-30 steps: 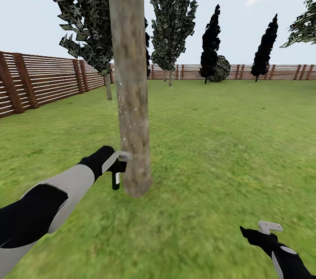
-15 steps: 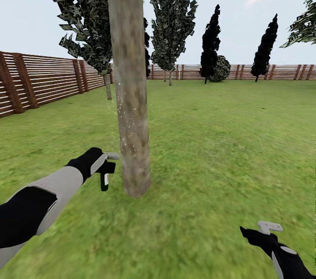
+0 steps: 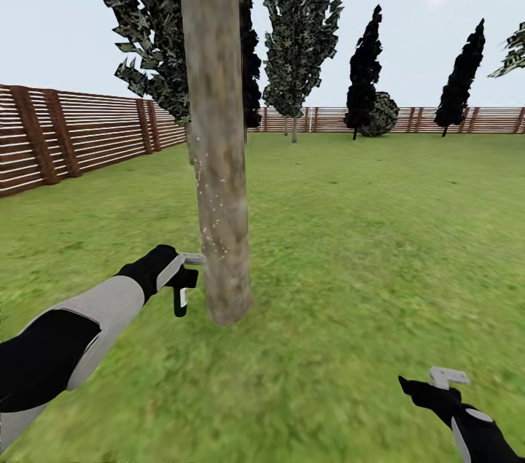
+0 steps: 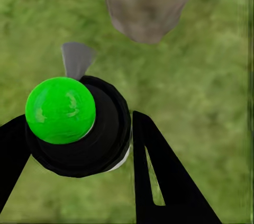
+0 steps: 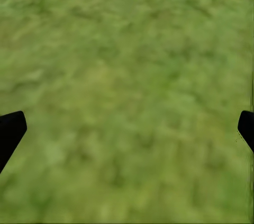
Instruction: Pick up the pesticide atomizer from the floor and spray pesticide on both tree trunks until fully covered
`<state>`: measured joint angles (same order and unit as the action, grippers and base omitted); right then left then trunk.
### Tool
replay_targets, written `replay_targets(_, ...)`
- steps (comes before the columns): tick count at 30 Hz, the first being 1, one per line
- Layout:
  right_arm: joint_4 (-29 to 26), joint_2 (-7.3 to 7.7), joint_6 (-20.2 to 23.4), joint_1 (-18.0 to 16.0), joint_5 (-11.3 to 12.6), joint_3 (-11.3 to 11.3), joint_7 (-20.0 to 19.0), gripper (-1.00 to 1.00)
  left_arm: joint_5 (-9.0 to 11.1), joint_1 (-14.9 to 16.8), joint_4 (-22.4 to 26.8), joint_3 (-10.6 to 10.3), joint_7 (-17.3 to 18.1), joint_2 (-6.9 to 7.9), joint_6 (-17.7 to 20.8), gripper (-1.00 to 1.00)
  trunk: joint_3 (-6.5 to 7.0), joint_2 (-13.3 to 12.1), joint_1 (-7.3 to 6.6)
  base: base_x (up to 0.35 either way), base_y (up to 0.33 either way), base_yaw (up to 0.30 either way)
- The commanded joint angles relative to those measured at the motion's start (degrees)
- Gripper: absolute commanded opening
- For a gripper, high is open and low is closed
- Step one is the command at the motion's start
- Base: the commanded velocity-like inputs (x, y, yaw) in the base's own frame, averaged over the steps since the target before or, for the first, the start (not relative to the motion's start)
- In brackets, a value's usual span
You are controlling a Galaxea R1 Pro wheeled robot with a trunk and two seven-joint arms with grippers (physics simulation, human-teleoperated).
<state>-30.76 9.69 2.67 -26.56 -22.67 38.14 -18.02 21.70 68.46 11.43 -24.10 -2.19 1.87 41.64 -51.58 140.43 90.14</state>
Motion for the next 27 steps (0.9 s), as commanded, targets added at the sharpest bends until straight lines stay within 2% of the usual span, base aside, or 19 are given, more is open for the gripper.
replay_targets(1, 0.0, -0.01, 0.0, 0.0, 0.0, 0.0, 0.0, 1.00, -0.2, 0.0, 0.0, -0.1, 0.0, -0.23, 0.0, -1.00, 0.00, 0.0, 0.00, 0.000, -0.312, 0.110)
replay_targets(14, 0.0, 0.00, 0.0, 0.0, 0.0, 0.0, 0.0, 1.00, -0.2, 0.0, 0.8, 0.0, -0.1, -0.70, 0.0, -1.00, 0.00, 0.0, 0.00, 0.000, -0.320, 0.227)
replay_targets(16, 0.0, -0.02, 0.1, 0.0, 0.0, 0.0, 0.0, 1.00, -0.3, 0.0, 3.5, 0.1, -0.3, -1.28, 0.3, -1.00, 0.00, 0.0, 0.00, 0.000, -0.271, 0.085)
replay_targets(17, 0.0, 0.00, 0.1, 0.0, 0.0, 0.0, 0.0, 1.00, -0.3, 0.0, 6.9, 0.2, -0.4, -1.44, 1.0, -1.00, 0.00, 0.0, 0.00, 0.000, -0.074, 0.019)
replay_targets(19, 0.0, 0.01, 0.1, 0.0, 0.1, 0.0, 0.0, 1.00, -0.3, 0.0, 10.9, 0.3, -0.5, -1.50, 4.7, -1.00, 0.00, 0.0, 0.00, 0.000, -0.025, 0.006)
replay_targets(20, 0.0, 0.00, 0.1, 0.0, 0.1, 0.0, 0.0, 1.00, -0.4, 0.1, 15.9, 0.3, -0.5, -1.51, 9.0, -1.00, 0.00, 0.0, 0.00, 0.000, -0.008, 0.002)
replay_targets(22, 0.0, 0.02, 0.1, 0.0, 0.1, 0.0, 0.0, 1.00, -0.5, 0.3, 22.4, 0.4, -0.6, -1.52, 13.4, -1.00, 0.00, 0.0, 0.00, 0.000, -0.004, 0.001)
replay_targets(25, 0.0, 0.03, 0.1, 0.0, 0.1, 0.0, 0.0, 1.00, -0.5, 0.8, 25.3, 0.4, -0.7, -1.58, 14.9, -1.00, 0.00, 0.0, 0.00, 0.000, 0.000, 0.000)
replay_targets(27, 0.0, 0.00, 0.1, 0.0, 0.1, 0.0, 0.0, 1.00, -0.5, 2.7, 25.6, 0.4, -0.7, -1.42, 15.2, -1.00, 0.00, 0.0, 0.00, 0.000, 0.000, 0.000)
